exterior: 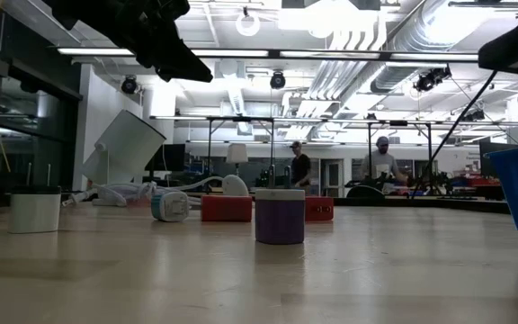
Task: Pick & Place Office items
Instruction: Put the pink charger adapter into the blue bin
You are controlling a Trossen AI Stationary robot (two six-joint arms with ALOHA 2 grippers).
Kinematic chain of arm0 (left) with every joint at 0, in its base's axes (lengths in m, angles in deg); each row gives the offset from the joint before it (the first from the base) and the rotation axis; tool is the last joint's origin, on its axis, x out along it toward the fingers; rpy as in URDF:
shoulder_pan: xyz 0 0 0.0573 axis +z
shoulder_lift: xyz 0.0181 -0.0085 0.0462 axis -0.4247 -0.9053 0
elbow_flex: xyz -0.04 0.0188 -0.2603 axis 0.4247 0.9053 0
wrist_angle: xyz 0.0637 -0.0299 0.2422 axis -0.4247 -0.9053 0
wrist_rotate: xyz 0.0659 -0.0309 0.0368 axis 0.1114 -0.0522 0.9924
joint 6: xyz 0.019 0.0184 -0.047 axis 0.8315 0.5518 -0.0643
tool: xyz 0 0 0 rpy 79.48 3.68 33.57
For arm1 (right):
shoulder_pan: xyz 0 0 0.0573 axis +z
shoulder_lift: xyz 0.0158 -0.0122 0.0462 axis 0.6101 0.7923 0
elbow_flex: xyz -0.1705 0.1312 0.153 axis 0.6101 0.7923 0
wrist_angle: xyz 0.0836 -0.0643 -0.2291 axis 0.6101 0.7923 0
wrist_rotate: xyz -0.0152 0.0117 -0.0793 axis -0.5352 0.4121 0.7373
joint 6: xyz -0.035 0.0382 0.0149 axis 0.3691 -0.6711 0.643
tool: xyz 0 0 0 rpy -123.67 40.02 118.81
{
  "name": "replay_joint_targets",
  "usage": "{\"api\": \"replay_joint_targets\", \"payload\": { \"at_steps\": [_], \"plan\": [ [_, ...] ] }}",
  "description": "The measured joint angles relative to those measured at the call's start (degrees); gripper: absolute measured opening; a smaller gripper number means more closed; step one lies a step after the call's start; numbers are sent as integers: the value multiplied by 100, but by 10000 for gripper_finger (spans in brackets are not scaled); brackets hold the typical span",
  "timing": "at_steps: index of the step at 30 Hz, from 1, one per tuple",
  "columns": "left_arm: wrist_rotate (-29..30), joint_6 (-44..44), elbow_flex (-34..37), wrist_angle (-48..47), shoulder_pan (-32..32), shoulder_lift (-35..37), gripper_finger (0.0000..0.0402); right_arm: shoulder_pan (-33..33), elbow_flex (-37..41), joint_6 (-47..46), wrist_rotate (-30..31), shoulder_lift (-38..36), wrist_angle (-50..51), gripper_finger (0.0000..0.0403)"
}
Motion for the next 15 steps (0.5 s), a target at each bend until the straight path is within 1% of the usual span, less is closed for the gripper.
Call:
{"api": "replay_joint_targets", "payload": {
  "at_steps": [9, 15],
  "plan": [
    [0, 0, 0, 0, 0, 0, 98, 2, 2, -192, 19, -4, -14, 127],
    [2, 0, 0, 0, -2, 0, 98, 40, 7, -278, 62, 176, -142, 127]
  ]
}}
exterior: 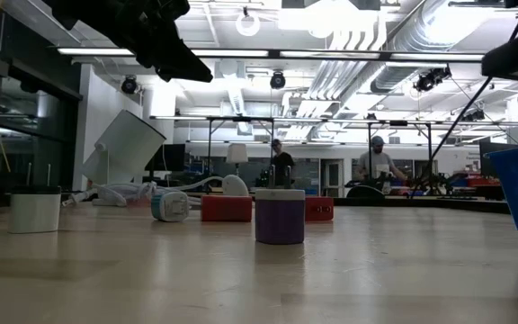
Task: Pick & Place Office items
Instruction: Put the pink charger adapter into the blue bin
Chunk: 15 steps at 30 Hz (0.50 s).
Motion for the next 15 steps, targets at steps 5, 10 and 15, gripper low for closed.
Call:
{"api": "replay_joint_targets", "payload": {
  "at_steps": [5, 10, 15],
  "plan": [
    [-2, 0, 0, 0, 1, 0, 98, 82, 0, -6, -40, 153, -191, 127],
    [-1, 0, 0, 0, 1, 0, 98, 113, 0, -148, -66, 185, -263, 128],
    [0, 0, 0, 0, 2, 0, 98, 142, 2, -268, -45, 198, -267, 129]
  ]
}}
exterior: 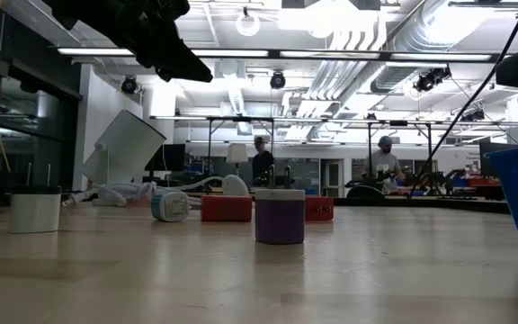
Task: Pick & Place Office items
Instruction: Put the pink charger adapter into the blue bin
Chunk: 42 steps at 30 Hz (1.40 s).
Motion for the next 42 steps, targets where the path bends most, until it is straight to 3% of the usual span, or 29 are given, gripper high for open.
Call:
{"api": "replay_joint_targets", "payload": {
  "at_steps": [14, 26, 42],
  "plan": [
    [0, 0, 0, 0, -2, 0, 98, 43, 2, -37, -121, 240, -48, 131],
    [-2, 0, 0, 0, 0, 0, 98, 43, 2, -40, -215, 238, -99, 173],
    [0, 0, 0, 0, -2, 0, 98, -138, 2, 109, -277, 4, -14, 171]
  ]
}}
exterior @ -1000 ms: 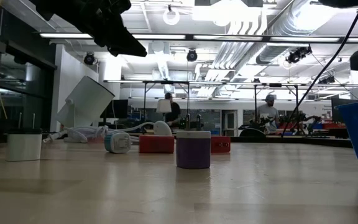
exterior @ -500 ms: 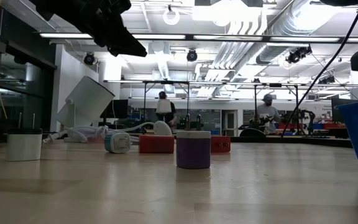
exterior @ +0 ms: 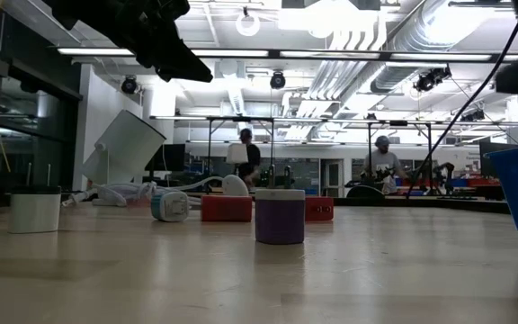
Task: Pick & Place Office items
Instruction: Put the pink charger adapter into the blue bin, then put the purple charger adapter into the blue bin
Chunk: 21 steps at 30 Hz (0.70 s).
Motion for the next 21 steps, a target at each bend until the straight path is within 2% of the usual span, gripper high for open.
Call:
{"api": "replay_joint_targets", "payload": {
  "at_steps": [8, 21],
  "plan": [
    [-2, 0, 0, 0, 0, 0, 98, -198, 0, 197, 60, -554, -4, 166],
    [0, 0, 0, 2, 0, 0, 98, -325, 0, 351, 40, -643, -318, 166]
  ]
}}
